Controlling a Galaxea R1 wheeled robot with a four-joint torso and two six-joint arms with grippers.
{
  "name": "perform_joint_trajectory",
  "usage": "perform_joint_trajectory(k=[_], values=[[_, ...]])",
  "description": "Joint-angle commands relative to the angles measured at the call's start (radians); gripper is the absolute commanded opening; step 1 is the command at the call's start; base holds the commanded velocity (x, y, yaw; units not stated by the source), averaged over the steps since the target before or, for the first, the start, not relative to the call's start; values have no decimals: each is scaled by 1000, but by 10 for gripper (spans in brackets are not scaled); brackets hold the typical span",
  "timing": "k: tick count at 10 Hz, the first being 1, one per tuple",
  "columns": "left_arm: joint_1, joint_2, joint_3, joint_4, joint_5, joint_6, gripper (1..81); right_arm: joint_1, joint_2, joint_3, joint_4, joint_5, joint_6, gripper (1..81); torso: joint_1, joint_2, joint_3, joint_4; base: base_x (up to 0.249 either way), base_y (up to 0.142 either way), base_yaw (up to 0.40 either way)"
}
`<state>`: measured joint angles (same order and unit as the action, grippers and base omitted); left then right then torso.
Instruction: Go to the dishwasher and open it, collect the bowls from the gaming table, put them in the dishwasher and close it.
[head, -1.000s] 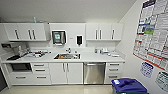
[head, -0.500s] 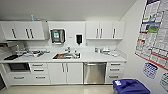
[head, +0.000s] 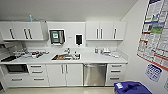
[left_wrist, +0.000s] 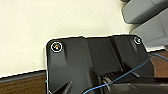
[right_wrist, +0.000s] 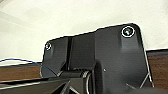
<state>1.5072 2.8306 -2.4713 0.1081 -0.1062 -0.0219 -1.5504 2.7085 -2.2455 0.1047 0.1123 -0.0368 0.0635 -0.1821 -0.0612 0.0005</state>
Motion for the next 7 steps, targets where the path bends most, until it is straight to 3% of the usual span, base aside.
perform_joint_trajectory(k=[1,7], values=[[-58,-12,5,5,40,7,811,58,-25,12,-3,-48,-3,811,0,0,0,0,140,0,0],[-58,-6,5,7,39,7,811,62,-22,5,-3,-46,-3,811,0,0,0,0,140,0,0]])
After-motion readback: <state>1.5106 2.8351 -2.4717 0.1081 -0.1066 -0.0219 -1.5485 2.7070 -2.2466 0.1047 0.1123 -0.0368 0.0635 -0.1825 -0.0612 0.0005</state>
